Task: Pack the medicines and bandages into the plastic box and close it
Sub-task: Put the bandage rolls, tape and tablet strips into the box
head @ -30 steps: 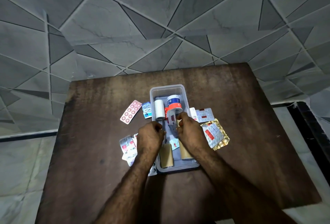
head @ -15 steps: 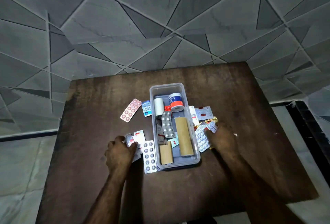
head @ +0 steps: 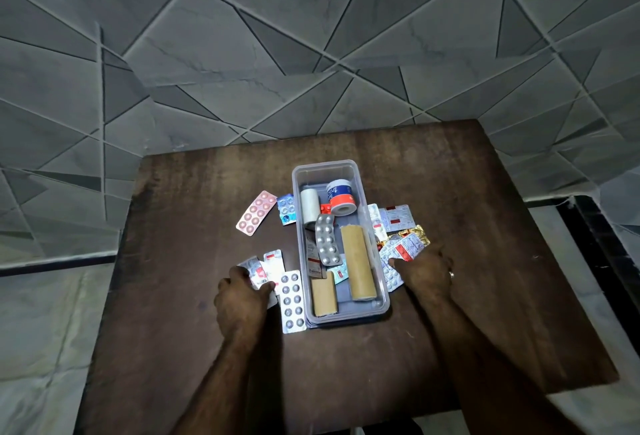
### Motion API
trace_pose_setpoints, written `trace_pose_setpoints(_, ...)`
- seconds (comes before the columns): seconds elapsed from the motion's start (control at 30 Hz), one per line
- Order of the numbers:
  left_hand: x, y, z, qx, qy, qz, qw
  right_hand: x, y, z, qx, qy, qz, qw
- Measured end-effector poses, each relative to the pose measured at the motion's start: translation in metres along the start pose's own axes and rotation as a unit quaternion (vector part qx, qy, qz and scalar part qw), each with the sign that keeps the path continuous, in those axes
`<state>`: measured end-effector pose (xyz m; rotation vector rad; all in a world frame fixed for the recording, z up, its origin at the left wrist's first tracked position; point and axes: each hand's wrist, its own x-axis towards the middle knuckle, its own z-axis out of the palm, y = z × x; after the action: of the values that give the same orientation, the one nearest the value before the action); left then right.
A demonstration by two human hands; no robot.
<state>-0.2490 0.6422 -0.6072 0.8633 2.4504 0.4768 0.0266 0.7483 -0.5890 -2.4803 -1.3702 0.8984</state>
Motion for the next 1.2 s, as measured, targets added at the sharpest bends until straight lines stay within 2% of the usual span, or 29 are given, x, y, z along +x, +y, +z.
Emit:
trace_pose_setpoints(0.2,0.006,-0.002,-0.001,-0.059,0.013,0.003,0.998,0.011,0.001,0.001,0.081,-0.029,0.059,0.995)
trace_pose_setpoints(0.37,0.004,0.000,-0.009,-0.099,0.033,0.006,0.995,0.014,-0.003,-0.004,0.183,-0.020,0.087,0.979)
trace_pose_setpoints(0.47,0.008,0.001,-0.013,-0.163,0.026,-0.028,0.986,0.018,-0.002,-0.003,0.297,-0.006,0.101,0.950)
trace_pose_setpoints(0.57,0.016,0.002,-0.017,-0.241,0.008,-0.046,0.969,0.013,-0.008,-0.012,0.385,-0.044,0.092,0.917)
trace_pose_setpoints(0.67,0.023,0.007,-0.024,-0.285,0.010,-0.054,0.957,0.016,-0.012,-0.027,0.392,-0.058,0.070,0.915)
trace_pose_setpoints(0.83,0.020,0.033,-0.042,-0.386,-0.010,0.001,0.922,0.013,-0.033,-0.054,0.389,-0.023,-0.023,0.921)
trace_pose_setpoints(1.0,-0.003,0.076,-0.045,-0.454,-0.075,0.059,0.886,-0.011,-0.065,-0.067,0.433,-0.053,-0.099,0.894)
trace_pose_setpoints(1.2,-0.020,0.080,-0.015,-0.387,-0.150,0.062,0.908,-0.034,-0.067,-0.028,0.365,-0.130,-0.089,0.918)
